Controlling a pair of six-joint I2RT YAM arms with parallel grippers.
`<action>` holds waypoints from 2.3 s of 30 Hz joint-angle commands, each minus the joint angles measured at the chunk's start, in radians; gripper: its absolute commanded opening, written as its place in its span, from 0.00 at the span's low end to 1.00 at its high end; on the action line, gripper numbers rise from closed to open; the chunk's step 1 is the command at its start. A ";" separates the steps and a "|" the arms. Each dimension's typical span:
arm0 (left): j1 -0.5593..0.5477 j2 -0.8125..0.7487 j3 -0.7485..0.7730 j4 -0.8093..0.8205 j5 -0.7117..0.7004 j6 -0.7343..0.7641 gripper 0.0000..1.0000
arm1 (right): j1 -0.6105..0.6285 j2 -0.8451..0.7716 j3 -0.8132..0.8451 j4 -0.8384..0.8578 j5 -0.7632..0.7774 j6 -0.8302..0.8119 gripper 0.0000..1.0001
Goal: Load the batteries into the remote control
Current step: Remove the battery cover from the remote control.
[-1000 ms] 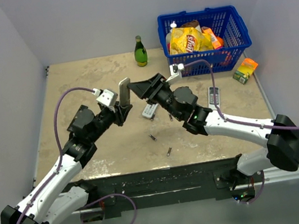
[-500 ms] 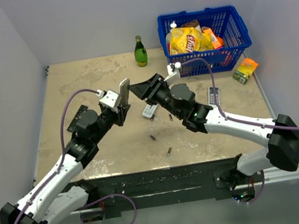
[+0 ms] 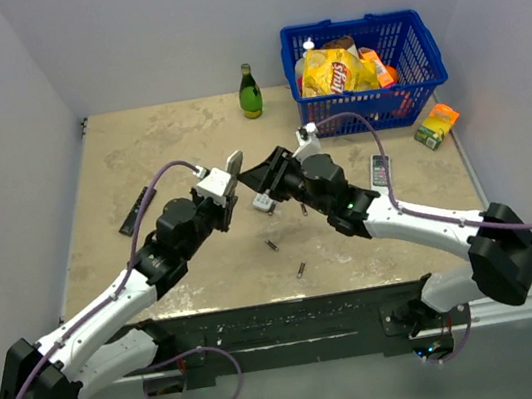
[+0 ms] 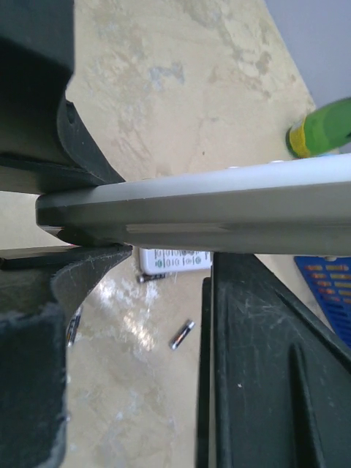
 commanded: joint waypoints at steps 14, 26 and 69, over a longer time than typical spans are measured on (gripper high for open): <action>0.065 -0.017 0.156 -0.227 0.319 -0.181 0.00 | 0.006 -0.400 -0.155 -0.059 -0.300 -1.473 0.94; 0.105 -0.036 0.139 -0.284 0.412 -0.142 0.00 | 0.017 -0.337 -0.181 0.122 -0.554 -1.770 0.98; 0.134 -0.042 0.116 -0.225 0.573 -0.160 0.00 | 0.052 -0.199 -0.137 0.191 -0.450 -1.798 0.77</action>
